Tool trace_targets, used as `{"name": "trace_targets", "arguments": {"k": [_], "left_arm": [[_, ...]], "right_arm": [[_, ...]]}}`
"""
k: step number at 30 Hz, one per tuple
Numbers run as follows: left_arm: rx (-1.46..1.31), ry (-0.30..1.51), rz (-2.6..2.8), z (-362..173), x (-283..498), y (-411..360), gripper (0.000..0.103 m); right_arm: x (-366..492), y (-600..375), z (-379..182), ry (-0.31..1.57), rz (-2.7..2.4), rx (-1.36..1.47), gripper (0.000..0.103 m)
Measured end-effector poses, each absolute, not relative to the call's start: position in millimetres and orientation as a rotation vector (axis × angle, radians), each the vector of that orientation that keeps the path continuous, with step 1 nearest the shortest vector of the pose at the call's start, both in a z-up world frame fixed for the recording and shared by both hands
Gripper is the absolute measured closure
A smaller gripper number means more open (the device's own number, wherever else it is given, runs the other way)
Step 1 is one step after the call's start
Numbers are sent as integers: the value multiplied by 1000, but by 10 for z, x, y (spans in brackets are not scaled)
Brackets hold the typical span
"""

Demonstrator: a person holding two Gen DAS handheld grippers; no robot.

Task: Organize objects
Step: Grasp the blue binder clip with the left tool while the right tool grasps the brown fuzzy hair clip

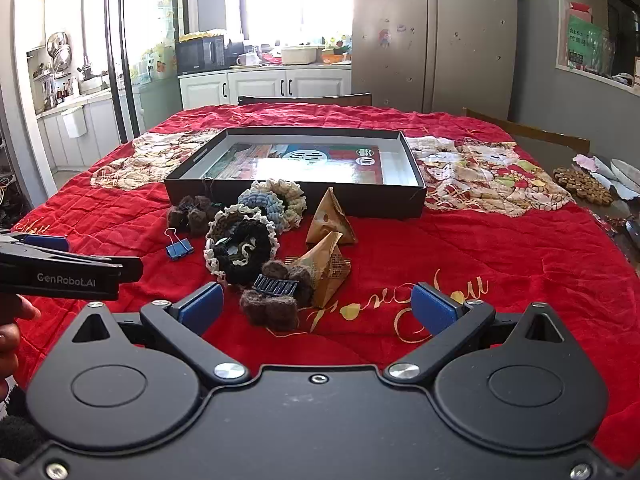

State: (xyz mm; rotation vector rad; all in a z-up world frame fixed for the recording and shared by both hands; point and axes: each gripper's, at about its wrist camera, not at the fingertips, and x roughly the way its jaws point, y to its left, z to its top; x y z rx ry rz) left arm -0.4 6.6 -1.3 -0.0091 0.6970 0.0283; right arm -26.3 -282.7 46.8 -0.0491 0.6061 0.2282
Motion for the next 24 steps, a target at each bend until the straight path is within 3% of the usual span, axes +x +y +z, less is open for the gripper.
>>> {"name": "trace_targets", "arguments": {"k": [12, 24], "left_arm": [[-22, 722, 25, -46, 54, 91, 0], [39, 685, -56, -110, 235, 137, 0]], "right_arm": [[-212, -2841, 431, 629, 243, -38, 3], [-136, -2729, 308, 648, 362, -61, 33]]}}
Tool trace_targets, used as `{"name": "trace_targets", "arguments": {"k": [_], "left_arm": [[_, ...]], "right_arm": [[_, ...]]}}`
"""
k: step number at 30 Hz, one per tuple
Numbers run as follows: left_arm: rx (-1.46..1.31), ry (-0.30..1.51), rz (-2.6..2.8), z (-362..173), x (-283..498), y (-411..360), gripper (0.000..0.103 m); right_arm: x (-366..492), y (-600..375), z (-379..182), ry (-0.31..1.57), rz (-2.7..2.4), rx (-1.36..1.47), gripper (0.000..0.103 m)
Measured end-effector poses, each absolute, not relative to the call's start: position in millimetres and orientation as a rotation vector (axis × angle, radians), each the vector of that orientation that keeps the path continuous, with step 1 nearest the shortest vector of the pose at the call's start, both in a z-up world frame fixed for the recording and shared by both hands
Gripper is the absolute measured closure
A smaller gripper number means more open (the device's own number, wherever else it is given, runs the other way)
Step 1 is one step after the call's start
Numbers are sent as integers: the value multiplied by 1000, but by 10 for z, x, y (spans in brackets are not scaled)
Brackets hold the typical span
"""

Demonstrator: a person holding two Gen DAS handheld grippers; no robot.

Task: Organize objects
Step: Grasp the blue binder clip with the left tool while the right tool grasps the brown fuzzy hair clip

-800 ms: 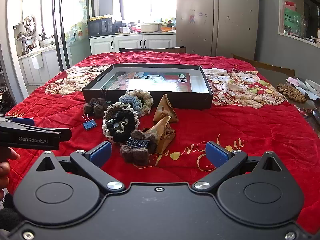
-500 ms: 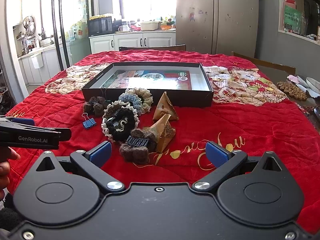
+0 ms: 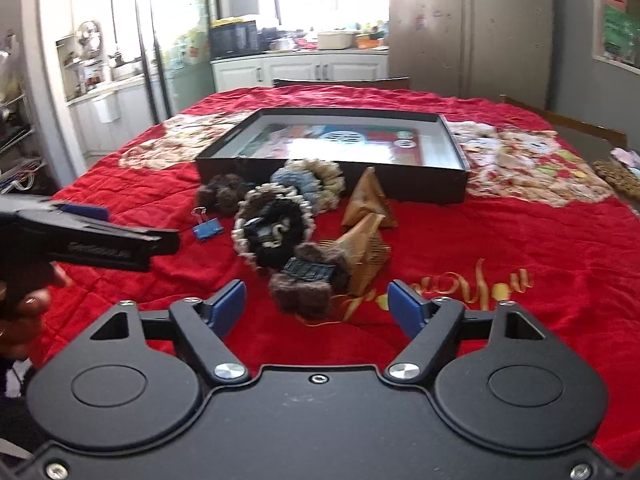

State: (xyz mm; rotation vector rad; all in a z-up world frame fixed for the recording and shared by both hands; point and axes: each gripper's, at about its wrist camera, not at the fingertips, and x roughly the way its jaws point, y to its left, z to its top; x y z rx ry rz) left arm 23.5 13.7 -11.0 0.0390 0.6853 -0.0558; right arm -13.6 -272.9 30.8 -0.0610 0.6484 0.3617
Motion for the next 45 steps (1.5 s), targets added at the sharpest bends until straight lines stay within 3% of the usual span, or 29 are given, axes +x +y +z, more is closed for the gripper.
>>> {"name": "trace_targets", "arguments": {"k": [4, 10, 19, 24, 34, 45], "left_arm": [[59, 662, -91, -172, 321, 152, 4], [74, 650, -144, -240, 442, 151, 11], [76, 675, -200, -350, 598, 97, 29], [65, 679, -210, -396, 641, 90, 34], [53, 671, -220, -411, 669, 82, 66], [27, 674, -217, -378, 629, 136, 67]], "right_arm": [[-70, -2655, 244, 658, 377, -82, 45], [40, -2584, 147, 675, 383, -93, 55], [168, -2535, 76, 684, 365, -90, 56], [214, -2510, 45, 682, 359, -96, 57], [208, -2523, 32, 672, 367, -92, 63], [175, -2537, 77, 656, 386, -88, 65]]}}
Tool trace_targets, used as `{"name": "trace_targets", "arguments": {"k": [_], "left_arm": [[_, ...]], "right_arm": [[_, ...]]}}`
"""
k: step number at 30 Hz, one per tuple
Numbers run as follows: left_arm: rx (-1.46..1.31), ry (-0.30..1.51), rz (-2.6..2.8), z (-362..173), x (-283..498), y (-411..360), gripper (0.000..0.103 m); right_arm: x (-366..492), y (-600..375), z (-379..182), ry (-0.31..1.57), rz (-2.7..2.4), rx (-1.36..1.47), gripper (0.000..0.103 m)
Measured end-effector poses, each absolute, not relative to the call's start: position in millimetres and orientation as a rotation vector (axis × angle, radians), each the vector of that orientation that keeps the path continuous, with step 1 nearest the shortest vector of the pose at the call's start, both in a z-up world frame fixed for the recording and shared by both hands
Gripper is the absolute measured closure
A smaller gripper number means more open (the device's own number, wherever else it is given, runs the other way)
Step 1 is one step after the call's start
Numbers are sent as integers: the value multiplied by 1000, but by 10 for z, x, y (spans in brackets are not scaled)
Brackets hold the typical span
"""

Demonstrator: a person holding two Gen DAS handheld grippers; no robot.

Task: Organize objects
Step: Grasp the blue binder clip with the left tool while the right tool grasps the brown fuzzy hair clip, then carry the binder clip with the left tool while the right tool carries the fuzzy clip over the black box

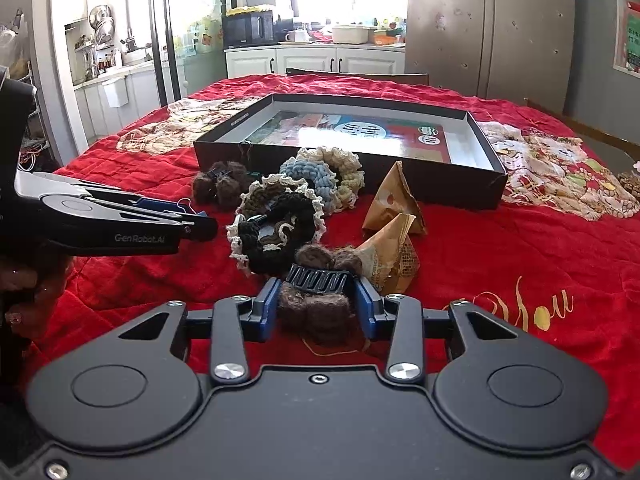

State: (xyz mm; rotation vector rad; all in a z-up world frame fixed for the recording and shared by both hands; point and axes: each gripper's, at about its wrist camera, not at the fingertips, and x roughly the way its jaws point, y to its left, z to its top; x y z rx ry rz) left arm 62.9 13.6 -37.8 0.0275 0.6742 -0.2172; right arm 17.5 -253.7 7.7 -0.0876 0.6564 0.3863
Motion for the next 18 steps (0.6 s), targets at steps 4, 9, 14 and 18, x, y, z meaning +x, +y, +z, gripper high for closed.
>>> {"name": "trace_targets", "arguments": {"k": [4, 9, 14, 18], "left_arm": [[18, 677, -220, -346, 603, 156, 67], [19, 664, -233, -270, 568, 147, 67], [32, 640, -253, -166, 549, 111, 67], [37, 617, -265, -59, 564, 92, 67]], "right_arm": [[154, -2537, 108, 644, 390, -87, 65], [148, -2567, 168, 627, 388, -81, 65], [154, -2634, 292, 590, 378, -72, 65], [181, -2701, 397, 568, 373, -53, 65]]}}
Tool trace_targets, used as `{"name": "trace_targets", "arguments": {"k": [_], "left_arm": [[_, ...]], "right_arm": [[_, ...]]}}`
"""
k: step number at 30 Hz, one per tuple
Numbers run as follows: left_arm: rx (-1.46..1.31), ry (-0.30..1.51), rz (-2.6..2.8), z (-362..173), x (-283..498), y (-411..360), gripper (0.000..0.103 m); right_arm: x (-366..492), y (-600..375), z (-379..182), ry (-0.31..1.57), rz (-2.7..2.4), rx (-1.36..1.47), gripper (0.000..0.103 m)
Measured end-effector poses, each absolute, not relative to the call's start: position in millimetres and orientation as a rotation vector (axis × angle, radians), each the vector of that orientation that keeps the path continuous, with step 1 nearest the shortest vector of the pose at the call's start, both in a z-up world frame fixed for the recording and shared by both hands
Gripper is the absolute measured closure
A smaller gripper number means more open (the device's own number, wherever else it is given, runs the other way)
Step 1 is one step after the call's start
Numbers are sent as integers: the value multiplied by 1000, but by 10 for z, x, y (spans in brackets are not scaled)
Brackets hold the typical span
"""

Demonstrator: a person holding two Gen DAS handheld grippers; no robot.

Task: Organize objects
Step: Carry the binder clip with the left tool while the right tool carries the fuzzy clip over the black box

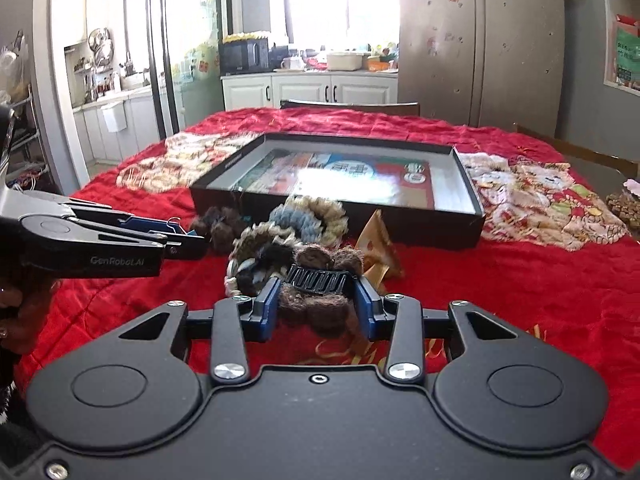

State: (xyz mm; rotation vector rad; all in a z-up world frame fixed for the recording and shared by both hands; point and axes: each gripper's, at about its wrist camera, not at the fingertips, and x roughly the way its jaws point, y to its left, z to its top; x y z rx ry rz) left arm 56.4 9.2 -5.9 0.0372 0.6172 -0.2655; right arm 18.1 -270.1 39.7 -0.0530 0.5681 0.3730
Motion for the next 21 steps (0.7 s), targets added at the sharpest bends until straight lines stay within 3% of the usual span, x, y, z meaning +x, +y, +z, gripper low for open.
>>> {"name": "trace_targets", "arguments": {"k": [21], "left_arm": [[25, 509, -271, 371, 943, -11, 67]], "right_arm": [[555, -2788, 884, 398, 319, -97, 65]]}}
